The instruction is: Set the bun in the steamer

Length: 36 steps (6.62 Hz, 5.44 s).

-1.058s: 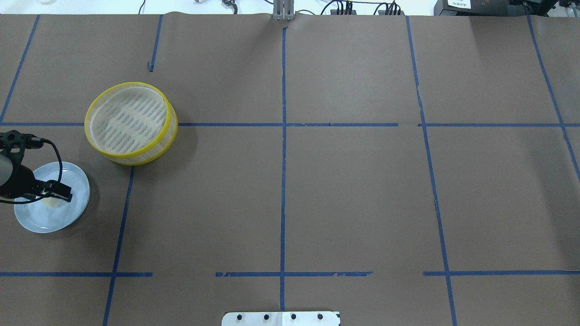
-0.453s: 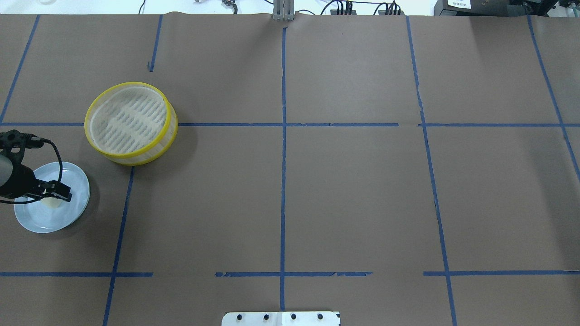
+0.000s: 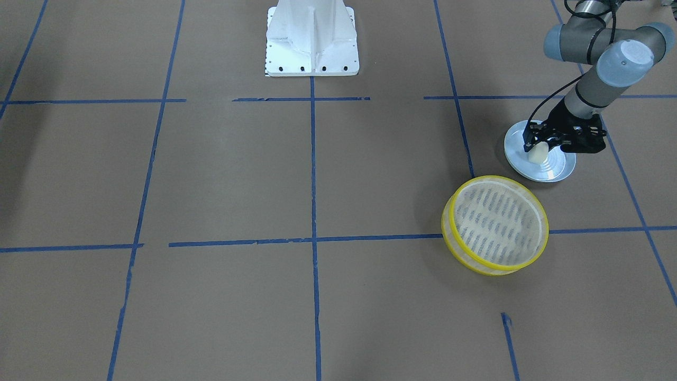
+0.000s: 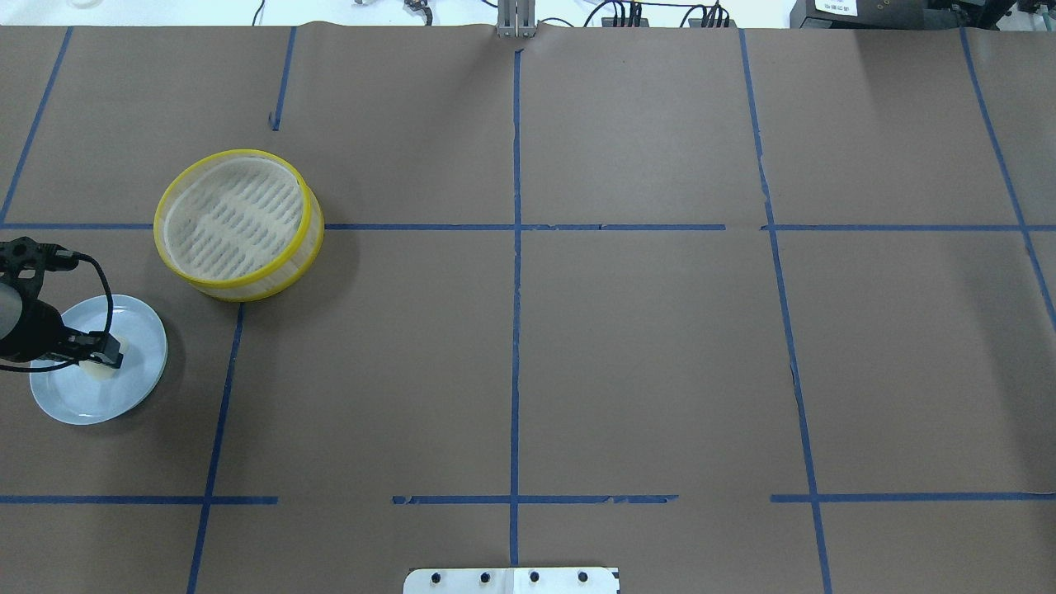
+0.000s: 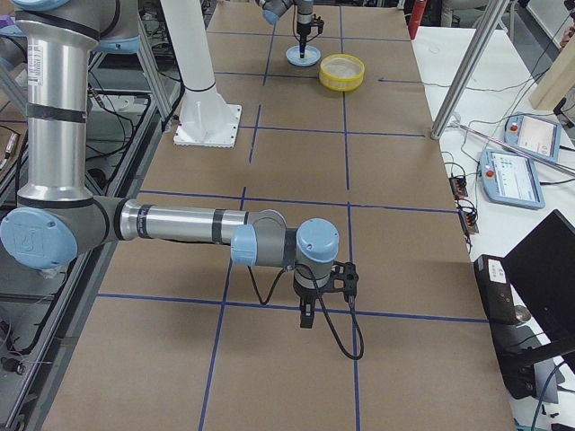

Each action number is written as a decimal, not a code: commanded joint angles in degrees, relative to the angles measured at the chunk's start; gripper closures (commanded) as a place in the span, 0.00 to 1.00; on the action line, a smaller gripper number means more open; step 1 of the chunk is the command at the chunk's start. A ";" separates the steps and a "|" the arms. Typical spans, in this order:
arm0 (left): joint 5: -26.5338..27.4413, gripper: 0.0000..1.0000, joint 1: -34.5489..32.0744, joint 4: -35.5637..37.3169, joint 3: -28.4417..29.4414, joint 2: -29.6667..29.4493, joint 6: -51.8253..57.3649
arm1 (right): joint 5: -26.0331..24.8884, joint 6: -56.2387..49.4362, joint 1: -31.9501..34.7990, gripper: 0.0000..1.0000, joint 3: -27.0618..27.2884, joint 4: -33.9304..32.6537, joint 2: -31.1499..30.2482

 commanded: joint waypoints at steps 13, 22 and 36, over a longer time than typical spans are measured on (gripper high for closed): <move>-0.35 0.78 -18.46 46.70 -12.92 -23.98 21.98 | 0.00 0.00 0.00 0.00 0.09 0.00 0.00; -0.17 0.49 -4.57 26.11 12.79 -32.42 12.23 | 0.00 0.00 0.00 0.00 0.09 0.00 0.00; -11.69 0.00 -48.16 33.77 9.45 -5.99 65.50 | 0.00 0.00 0.00 0.00 0.00 0.00 0.00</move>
